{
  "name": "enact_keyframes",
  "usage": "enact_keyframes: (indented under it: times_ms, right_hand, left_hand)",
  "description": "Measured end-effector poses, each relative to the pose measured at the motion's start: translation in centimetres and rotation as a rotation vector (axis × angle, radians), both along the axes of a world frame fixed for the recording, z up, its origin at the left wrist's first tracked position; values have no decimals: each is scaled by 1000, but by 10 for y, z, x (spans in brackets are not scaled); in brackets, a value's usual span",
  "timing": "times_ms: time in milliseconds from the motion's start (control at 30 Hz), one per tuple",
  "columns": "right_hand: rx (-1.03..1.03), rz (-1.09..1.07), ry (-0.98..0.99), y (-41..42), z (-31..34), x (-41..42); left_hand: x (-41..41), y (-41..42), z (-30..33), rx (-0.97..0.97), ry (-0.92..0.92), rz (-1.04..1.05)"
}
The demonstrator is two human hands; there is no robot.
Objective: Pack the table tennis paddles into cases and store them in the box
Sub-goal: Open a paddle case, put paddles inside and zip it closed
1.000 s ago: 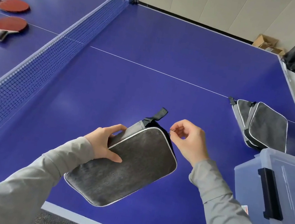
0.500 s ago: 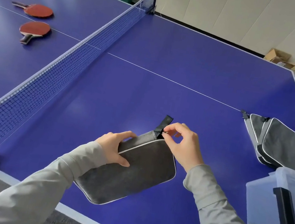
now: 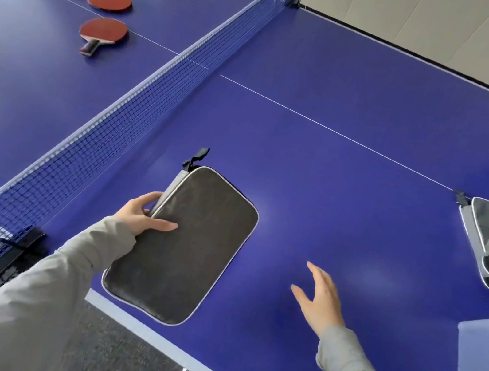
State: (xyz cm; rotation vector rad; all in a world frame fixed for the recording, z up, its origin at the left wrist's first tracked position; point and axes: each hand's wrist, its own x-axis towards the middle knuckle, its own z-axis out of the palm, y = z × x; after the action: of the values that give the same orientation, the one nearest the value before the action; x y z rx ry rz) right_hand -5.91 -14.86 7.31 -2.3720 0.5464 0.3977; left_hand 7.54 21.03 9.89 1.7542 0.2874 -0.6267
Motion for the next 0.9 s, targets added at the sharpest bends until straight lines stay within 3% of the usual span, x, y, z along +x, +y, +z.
enact_keyframes:
  times_ms: [200,500,900]
  right_hand:
    - [-132,38,162,19,-29,-19]
    - [-281,62,221,38,-56,-25]
    - [-432,103,269,47,-67,-25]
  left_hand:
    - [34,59,-17,16,83,101]
    - [72,98,-44,103,209,71]
    - [59,93,-69,348,-12,176]
